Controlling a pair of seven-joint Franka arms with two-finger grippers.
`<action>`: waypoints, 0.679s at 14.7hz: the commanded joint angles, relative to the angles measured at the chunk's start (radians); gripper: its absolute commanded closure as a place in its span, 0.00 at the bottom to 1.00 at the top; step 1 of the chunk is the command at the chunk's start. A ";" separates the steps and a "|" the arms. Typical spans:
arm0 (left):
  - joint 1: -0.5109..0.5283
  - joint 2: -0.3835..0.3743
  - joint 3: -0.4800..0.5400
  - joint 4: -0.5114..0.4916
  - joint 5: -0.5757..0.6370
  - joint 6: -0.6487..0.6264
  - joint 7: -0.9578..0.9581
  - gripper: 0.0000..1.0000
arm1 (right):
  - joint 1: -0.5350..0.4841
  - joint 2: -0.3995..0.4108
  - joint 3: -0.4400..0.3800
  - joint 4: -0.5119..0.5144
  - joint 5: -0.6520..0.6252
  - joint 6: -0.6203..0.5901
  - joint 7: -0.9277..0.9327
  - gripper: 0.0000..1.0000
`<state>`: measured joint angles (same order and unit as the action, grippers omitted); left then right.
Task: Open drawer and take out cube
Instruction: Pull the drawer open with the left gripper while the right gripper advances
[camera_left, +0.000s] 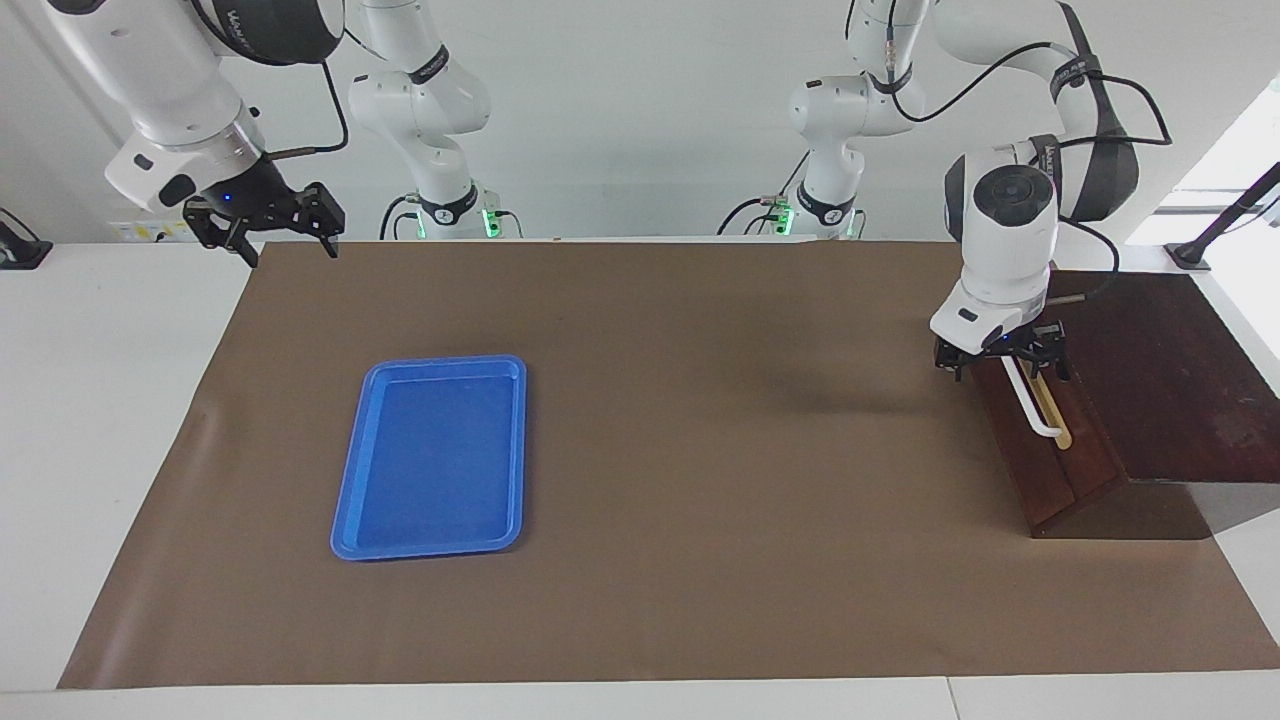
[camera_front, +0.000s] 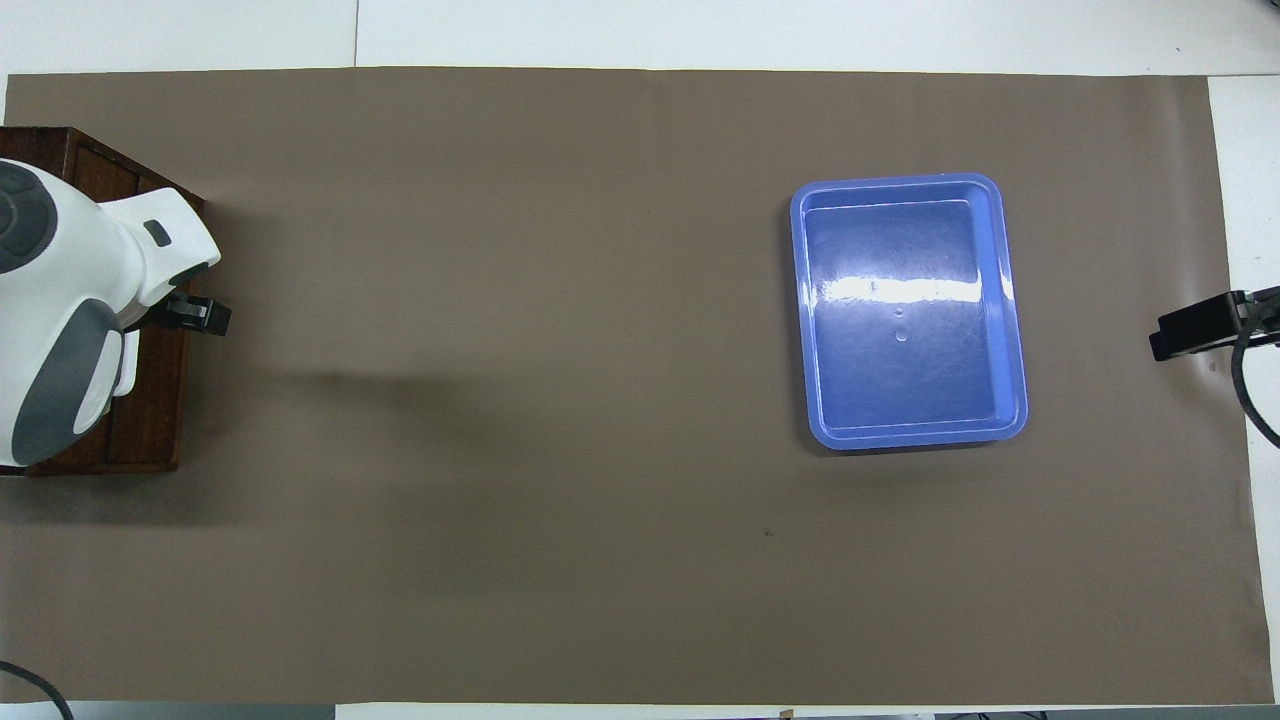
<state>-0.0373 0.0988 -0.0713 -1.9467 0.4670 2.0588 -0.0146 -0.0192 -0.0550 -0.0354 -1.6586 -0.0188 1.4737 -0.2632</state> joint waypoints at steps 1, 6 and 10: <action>0.019 0.002 0.010 -0.037 0.056 0.073 0.005 0.00 | -0.018 -0.100 0.011 -0.174 0.048 0.091 -0.120 0.00; 0.056 0.025 0.010 -0.077 0.104 0.162 0.005 0.00 | -0.001 -0.201 0.017 -0.377 0.203 0.215 -0.305 0.00; 0.056 0.065 0.010 -0.075 0.105 0.185 -0.001 0.00 | 0.094 -0.209 0.020 -0.432 0.290 0.296 -0.413 0.00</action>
<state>0.0115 0.1431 -0.0598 -2.0128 0.5483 2.2058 -0.0145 0.0379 -0.2334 -0.0188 -2.0350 0.2242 1.7098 -0.6135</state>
